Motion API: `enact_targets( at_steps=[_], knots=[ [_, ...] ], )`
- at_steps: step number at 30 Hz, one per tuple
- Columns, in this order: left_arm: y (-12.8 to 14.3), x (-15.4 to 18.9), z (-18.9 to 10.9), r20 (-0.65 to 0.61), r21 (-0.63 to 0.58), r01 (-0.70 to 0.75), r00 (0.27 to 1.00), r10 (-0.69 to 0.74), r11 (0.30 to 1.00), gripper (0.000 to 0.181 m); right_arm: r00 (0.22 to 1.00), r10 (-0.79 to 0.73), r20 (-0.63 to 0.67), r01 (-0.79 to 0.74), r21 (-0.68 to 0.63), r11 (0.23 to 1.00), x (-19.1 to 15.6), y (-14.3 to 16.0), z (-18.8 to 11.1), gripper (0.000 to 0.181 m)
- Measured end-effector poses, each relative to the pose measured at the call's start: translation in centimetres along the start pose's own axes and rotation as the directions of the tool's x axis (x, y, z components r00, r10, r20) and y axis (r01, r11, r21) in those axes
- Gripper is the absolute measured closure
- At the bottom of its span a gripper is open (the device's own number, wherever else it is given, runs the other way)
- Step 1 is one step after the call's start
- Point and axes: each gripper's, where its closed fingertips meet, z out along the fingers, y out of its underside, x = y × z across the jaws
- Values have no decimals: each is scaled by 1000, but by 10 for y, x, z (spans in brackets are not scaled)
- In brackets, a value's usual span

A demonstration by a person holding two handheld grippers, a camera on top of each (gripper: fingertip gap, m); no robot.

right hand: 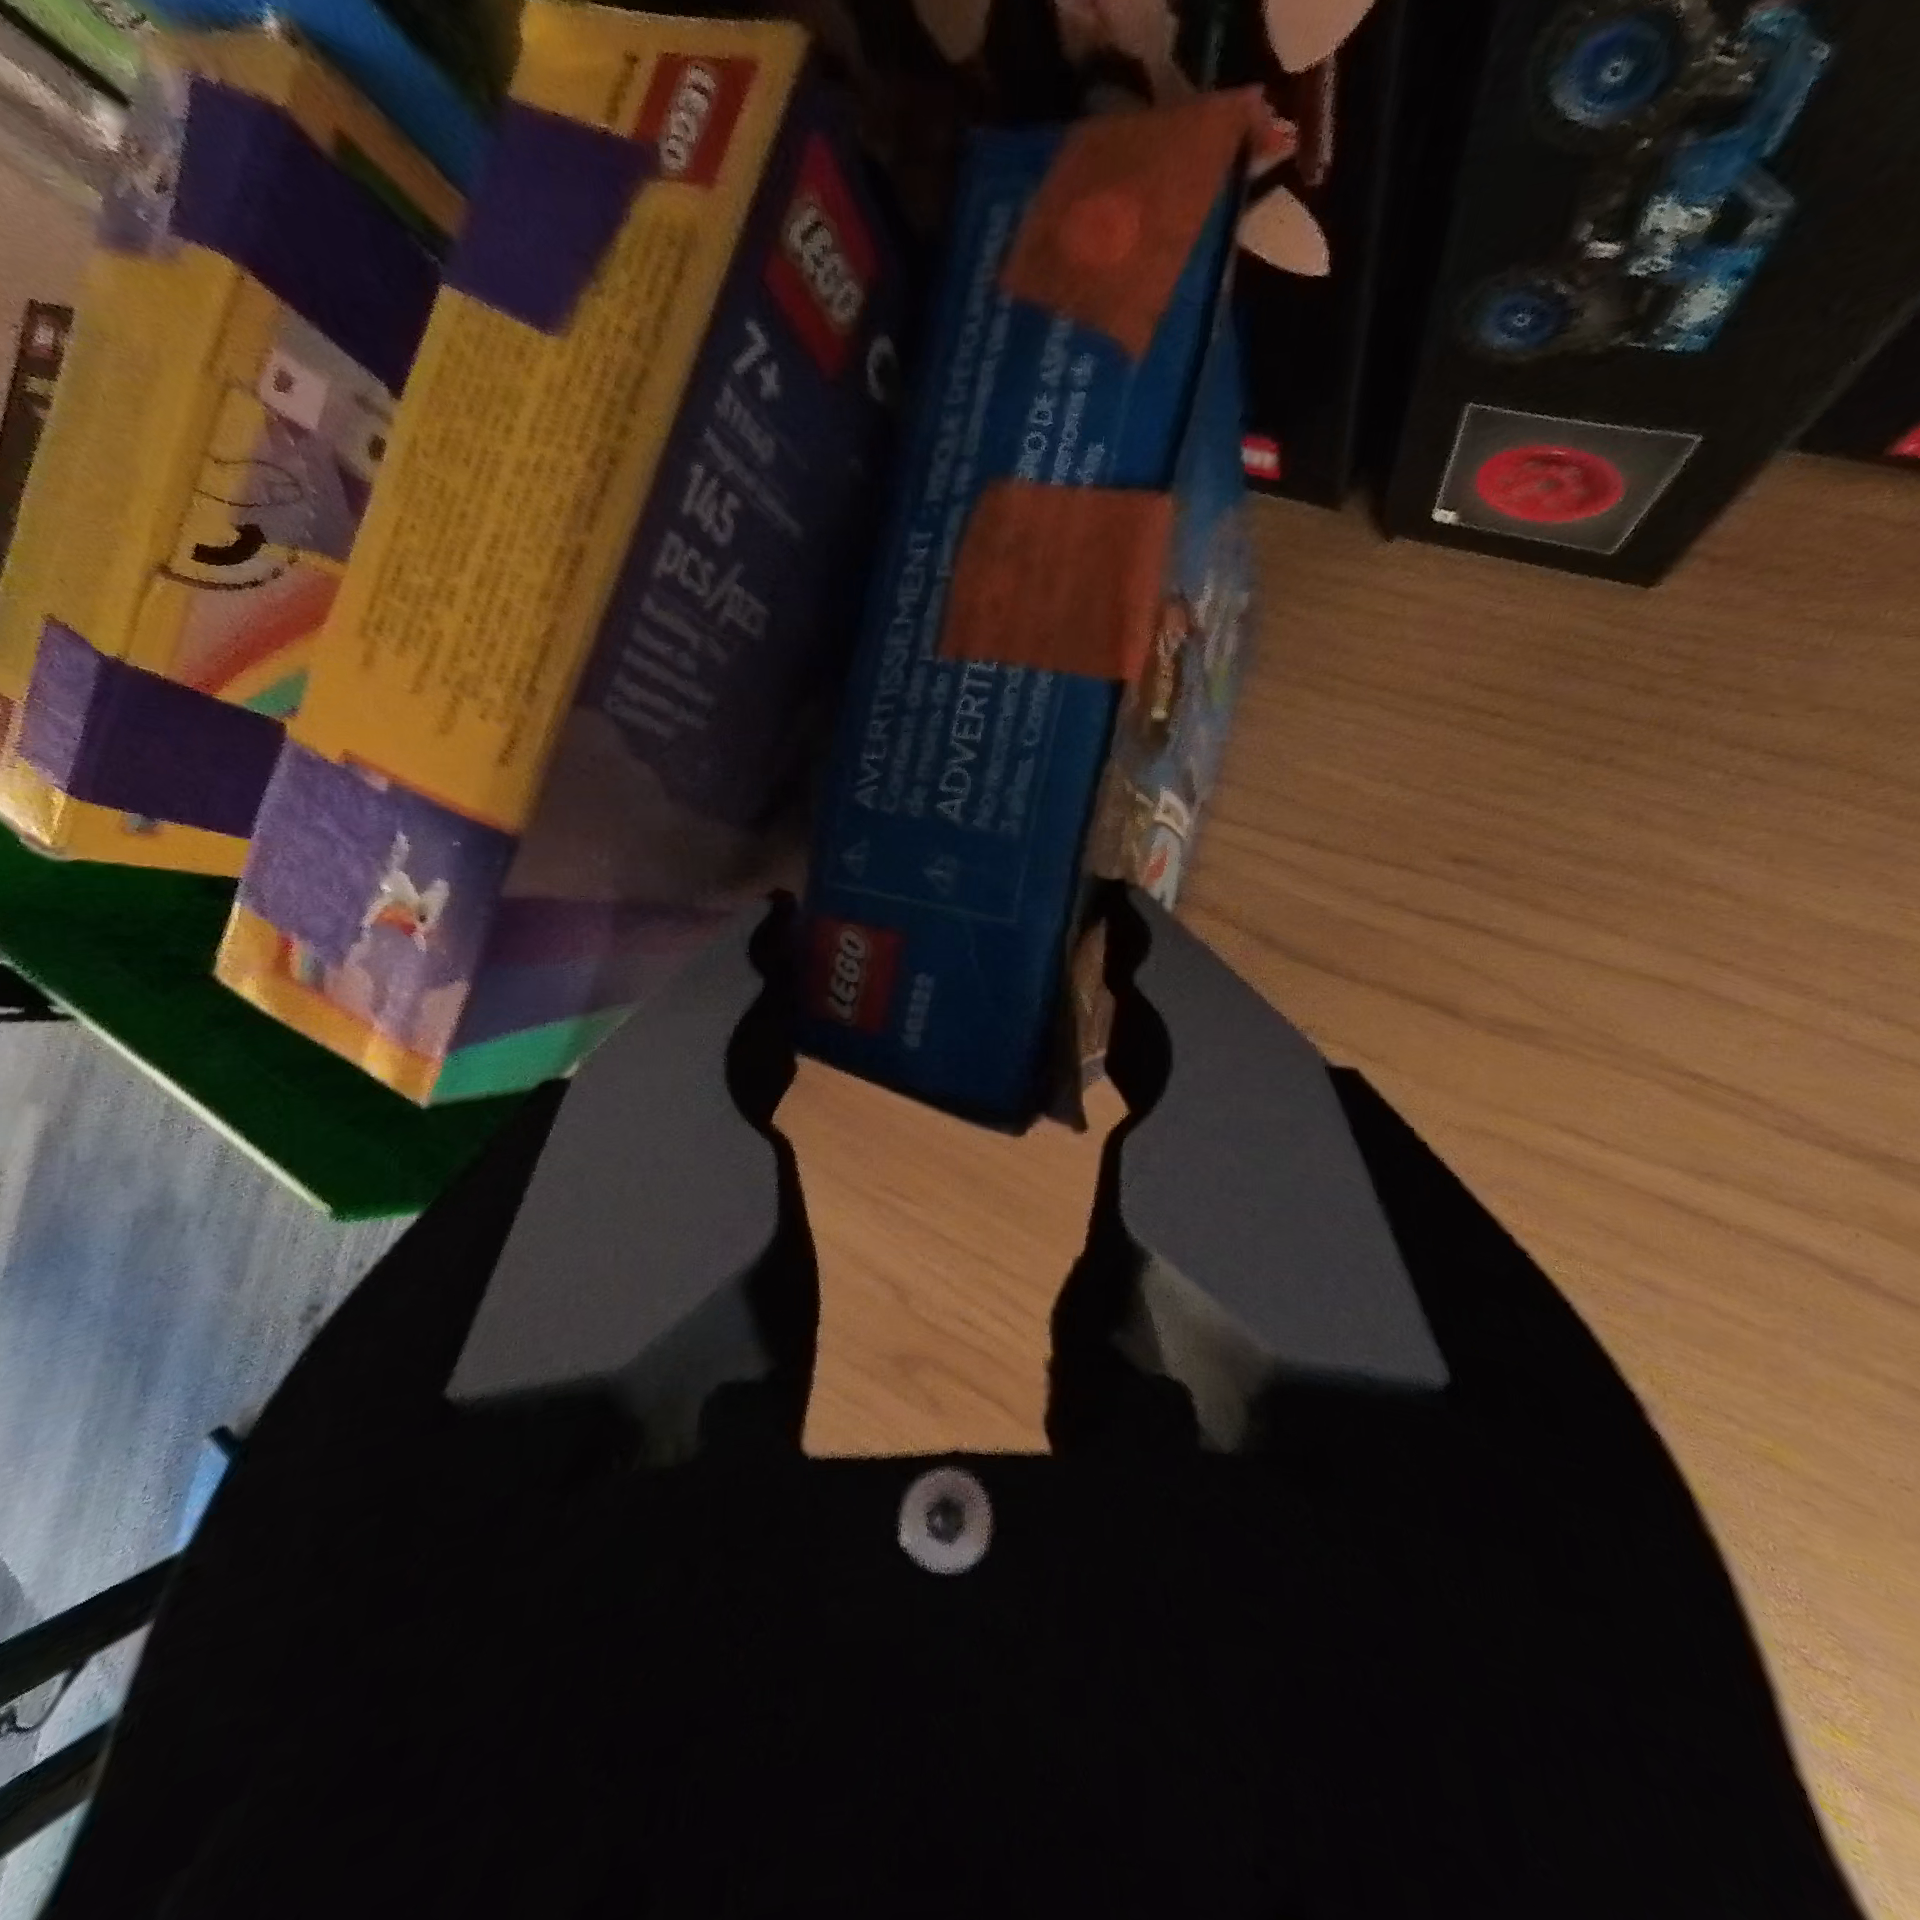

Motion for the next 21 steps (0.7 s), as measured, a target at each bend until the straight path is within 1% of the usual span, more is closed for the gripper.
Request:
enact_targets(
  at_steps=[2, 4, 6, 8, 10, 13, 15, 17, 19, 21],
  knots=[
    [6, 1, 7, -16, -34, -34, 999, 34, 999, 126, 1000, -26, -4, 26, -33, 999, 4, 13, -14, 130],
    [19, 2, 23, -62, -87, -64, 996, 59, 994, 126, 996, -79, 33, 81, -80, 993, 4, 43, -36, 132],
    [38, -1, 47, -124, -150, -89, 990, 71, 985, 127, 984, -139, 113, 152, -109, 982, 4, 78, -65, 132],
    [64, -5, 81, -191, -225, -132, 977, 89, 965, 128, 952, -235, 197, 252, -65, 966, 1, 105, -96, 134],
    [84, -19, 130, -185, -267, -159, 976, 111, 951, 127, 915, -322, 241, 345, -57, 937, 2, 134, -117, 135],
    [99, -35, 219, -130, -225, -107, 988, 79, 968, 121, 864, -440, 245, 459, -25, 888, 5, 163, -131, 135],
    [111, -47, 278, -65, -195, -90, 995, 79, 977, 107, 846, -475, 243, 486, 19, 874, 5, 168, -135, 135],
    [125, -60, 333, -1, -191, -101, 995, 102, 976, 95, 839, -482, 251, 487, 47, 872, 6, 169, -137, 135],
    [133, -71, 382, 54, -193, -115, 990, 128, 974, 79, 839, -478, 262, 480, 60, 875, 7, 169, -138, 135],
    [134, -77, 421, 80, -192, -123, 987, 140, 974, 72, 823, -502, 267, 501, 75, 862, 6, 171, -139, 135]
  ],
)
